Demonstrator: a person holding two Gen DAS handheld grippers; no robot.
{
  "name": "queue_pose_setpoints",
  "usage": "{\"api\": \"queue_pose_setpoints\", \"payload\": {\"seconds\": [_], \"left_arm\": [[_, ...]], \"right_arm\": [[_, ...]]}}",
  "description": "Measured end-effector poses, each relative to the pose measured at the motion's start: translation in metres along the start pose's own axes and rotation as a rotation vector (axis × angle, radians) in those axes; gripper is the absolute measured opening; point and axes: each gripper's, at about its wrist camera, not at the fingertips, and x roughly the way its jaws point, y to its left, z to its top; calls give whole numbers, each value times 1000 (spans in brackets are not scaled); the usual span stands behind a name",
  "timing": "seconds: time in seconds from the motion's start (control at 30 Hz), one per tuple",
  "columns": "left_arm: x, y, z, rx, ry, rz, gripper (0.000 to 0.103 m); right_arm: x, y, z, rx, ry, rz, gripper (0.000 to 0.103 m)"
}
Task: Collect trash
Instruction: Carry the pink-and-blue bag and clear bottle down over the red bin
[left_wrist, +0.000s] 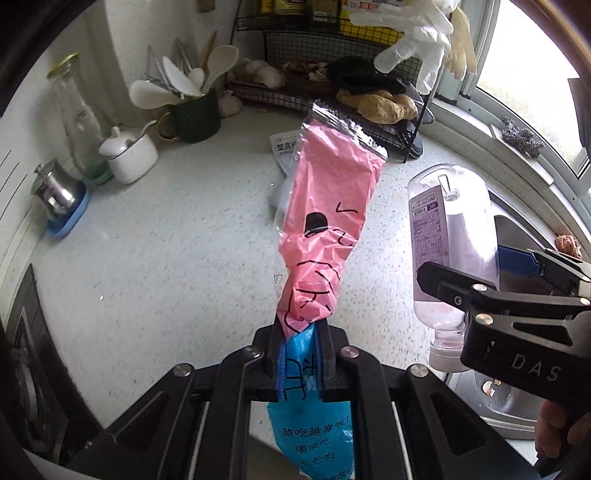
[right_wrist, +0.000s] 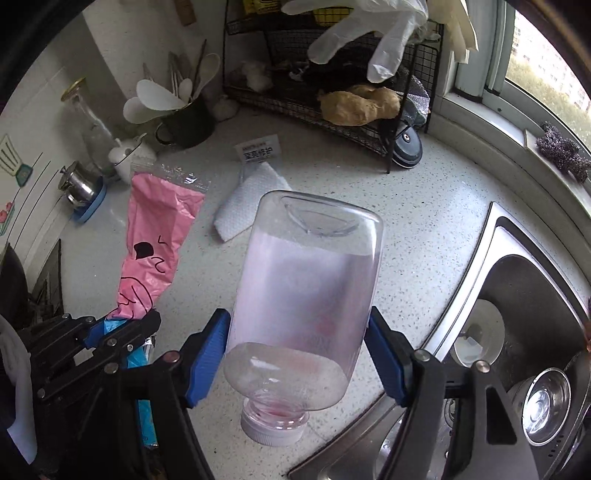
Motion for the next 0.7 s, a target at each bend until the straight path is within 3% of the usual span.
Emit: {"api": "queue_pose_setpoints", "payload": {"seconds": [0.13, 0.43, 0.7], "left_arm": [[-23, 23, -24, -46, -32, 38, 10], [-94, 62, -117, -163, -76, 114, 10], [-123, 85, -212, -256, -40, 157, 10]], "right_arm": [[-19, 28, -21, -65, -15, 35, 70], [-63, 95, -80, -216, -39, 109, 70], [-72, 142, -147, -342, 6, 160, 70]]}}
